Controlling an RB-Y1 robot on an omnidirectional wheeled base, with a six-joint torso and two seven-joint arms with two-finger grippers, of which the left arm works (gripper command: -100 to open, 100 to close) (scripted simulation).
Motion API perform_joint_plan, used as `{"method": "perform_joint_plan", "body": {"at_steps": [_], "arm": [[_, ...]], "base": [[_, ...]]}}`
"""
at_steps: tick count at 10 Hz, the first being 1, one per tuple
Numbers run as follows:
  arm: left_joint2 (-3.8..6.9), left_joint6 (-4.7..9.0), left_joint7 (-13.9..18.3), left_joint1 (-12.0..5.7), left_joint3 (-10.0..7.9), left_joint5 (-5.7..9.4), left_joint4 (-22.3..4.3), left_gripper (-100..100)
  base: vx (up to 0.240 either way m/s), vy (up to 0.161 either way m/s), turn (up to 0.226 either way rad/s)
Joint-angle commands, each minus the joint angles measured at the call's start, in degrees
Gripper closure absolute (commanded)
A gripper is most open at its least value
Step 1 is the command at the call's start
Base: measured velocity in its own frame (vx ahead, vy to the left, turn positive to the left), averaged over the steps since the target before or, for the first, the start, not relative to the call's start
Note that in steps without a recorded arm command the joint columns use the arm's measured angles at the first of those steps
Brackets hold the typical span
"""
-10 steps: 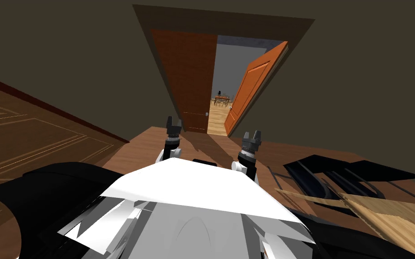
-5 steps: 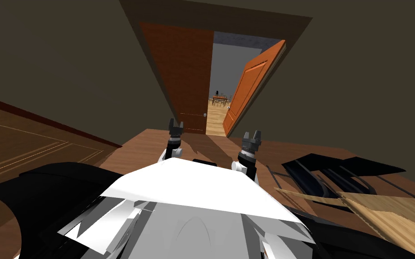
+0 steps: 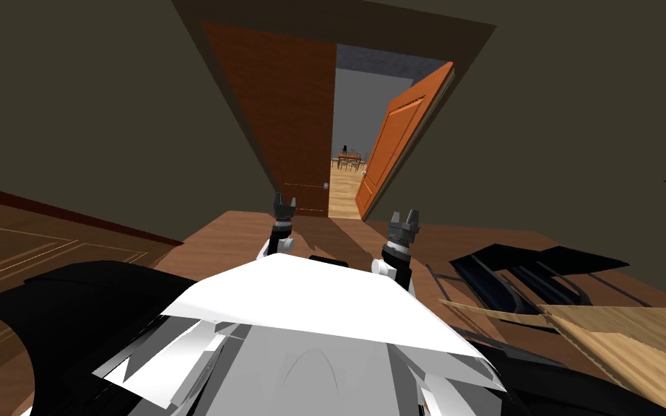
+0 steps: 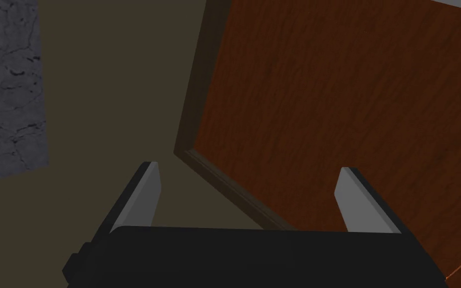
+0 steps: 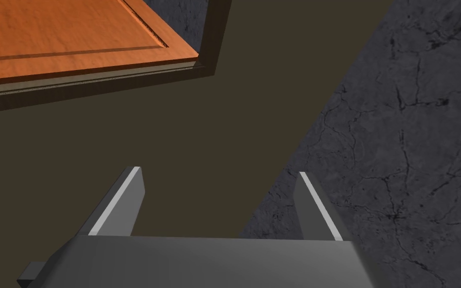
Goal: Push the door open
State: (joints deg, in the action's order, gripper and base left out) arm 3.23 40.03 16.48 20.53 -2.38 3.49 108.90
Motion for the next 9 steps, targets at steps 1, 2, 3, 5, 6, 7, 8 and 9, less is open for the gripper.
{"method": "perform_joint_plan", "body": {"at_steps": [1,2,3,5,6,7,8,9], "arm": [[0.43,0.46,1.60,-0.88,-0.19,1.18,-2.28,-100],[0.56,0.68,2.55,-1.38,-0.21,1.91,-3.64,-100],[0.69,0.91,3.49,-1.88,-0.23,2.64,-5.00,-100],[0.95,1.37,5.38,-2.88,-0.27,4.11,-7.73,-100],[1.08,1.59,6.33,-3.38,-0.28,4.84,-9.09,-100],[1.16,1.84,7.34,-3.91,-0.31,5.62,-10.54,-100],[1.24,2.08,8.34,-4.44,-0.33,6.40,-11.99,-100],[1.32,2.32,9.35,-4.97,-0.35,7.18,-13.44,-100]], "base": [[0.100,0.010,-0.083],[0.093,0.025,-0.072],[0.095,0.024,-0.081],[0.099,0.028,-0.089],[0.095,0.031,-0.075],[0.094,0.020,-0.104],[0.094,0.012,-0.099],[0.107,0.008,-0.088]]}}
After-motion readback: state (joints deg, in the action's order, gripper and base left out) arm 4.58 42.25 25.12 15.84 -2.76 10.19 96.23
